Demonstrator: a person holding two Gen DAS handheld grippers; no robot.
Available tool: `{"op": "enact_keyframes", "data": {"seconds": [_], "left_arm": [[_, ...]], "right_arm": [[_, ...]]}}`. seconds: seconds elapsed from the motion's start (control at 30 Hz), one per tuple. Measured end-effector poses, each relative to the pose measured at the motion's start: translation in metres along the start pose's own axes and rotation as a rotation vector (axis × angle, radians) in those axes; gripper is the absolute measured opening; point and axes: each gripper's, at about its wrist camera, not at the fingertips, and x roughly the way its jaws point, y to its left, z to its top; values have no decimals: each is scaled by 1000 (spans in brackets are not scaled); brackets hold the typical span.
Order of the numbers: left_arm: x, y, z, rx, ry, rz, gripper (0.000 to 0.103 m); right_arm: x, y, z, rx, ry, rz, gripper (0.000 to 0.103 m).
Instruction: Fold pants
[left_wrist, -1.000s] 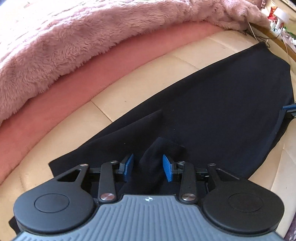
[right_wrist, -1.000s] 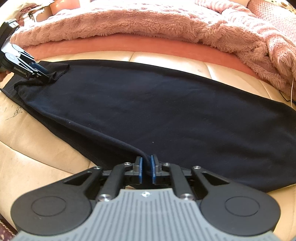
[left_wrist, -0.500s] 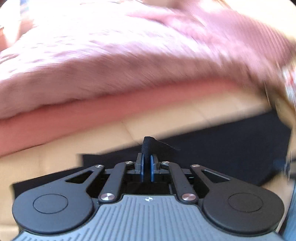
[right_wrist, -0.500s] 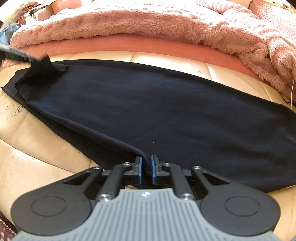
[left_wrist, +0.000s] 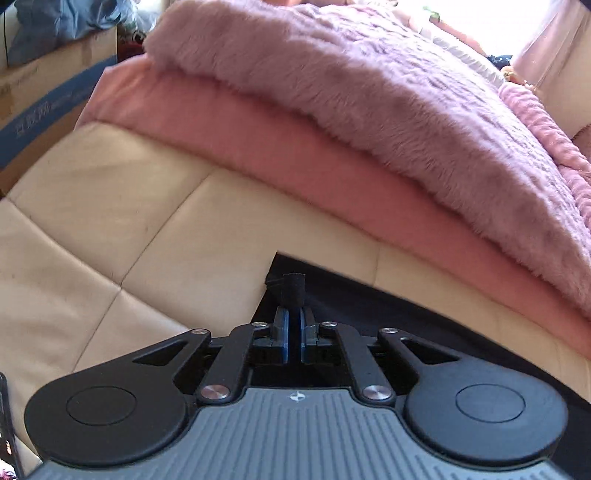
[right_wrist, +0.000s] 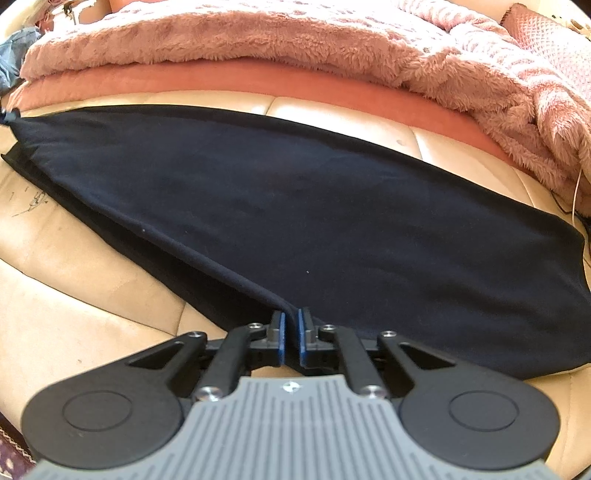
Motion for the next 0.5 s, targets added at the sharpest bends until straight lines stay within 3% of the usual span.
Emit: {"op": "enact_keyframes", "data": {"seconds": [0.1,0.23,0.33,0.5], "left_arm": [[-4,0,-4,-22,-1,0,5],[-25,13,-7,-104,-25,-85,5],[-11,19,-16,-59,37,-16,5],[4,27,-31,-59,54,-7,6]], "right_arm": [[1,2,1,-13,8,-15,0],[-10,-4,2,37,-46,-46,0],[-11,-6,1,57,-30,-43,0],[5,0,-7,38,29,-38,0]]}}
